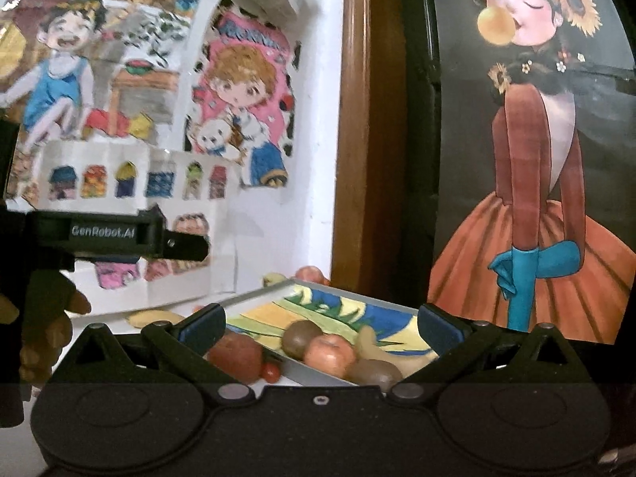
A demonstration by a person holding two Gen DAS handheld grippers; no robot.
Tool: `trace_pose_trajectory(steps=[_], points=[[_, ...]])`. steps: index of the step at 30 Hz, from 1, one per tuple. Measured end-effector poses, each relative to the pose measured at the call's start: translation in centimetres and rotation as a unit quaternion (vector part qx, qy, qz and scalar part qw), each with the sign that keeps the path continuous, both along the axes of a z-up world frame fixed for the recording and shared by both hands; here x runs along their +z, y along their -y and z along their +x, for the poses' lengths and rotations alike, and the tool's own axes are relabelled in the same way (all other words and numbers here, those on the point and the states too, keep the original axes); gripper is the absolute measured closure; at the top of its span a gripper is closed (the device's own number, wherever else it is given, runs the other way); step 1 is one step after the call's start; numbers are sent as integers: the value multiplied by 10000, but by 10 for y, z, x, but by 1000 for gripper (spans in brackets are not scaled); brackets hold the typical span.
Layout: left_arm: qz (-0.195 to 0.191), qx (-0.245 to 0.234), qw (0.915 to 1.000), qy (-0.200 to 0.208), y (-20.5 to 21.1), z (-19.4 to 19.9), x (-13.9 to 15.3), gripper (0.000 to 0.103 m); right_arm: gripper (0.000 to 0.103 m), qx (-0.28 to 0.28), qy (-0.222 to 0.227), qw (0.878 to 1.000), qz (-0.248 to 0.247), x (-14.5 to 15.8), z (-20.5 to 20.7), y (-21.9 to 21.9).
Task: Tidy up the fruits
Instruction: 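Withdraw both tools up and back from the tray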
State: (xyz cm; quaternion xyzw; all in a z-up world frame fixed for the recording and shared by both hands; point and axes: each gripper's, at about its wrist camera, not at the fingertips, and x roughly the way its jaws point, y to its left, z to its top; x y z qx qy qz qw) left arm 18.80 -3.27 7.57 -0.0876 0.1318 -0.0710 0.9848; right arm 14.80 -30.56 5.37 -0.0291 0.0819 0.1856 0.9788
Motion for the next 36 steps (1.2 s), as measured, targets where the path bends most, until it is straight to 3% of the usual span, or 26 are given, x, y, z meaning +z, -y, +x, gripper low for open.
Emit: trace_pose_trajectory(steps=[8,17,24,36], points=[[151,209,9996,-88,-41,-46,-3,0,1,149,83,9998,-78,2,-41,-26],[207,535,9973,-450,-84,-85,-27,0,1,316,-176,9993,-16,-10,-74,-51],[272,736,9940,-757,-103,-98,-46,0,1,424,-624,9967,-290,-29,-78,-77],[434,813,9900,-1064,-119,-93,-63,0,1,391,-1008,9927,-525,-43,-59,-103]])
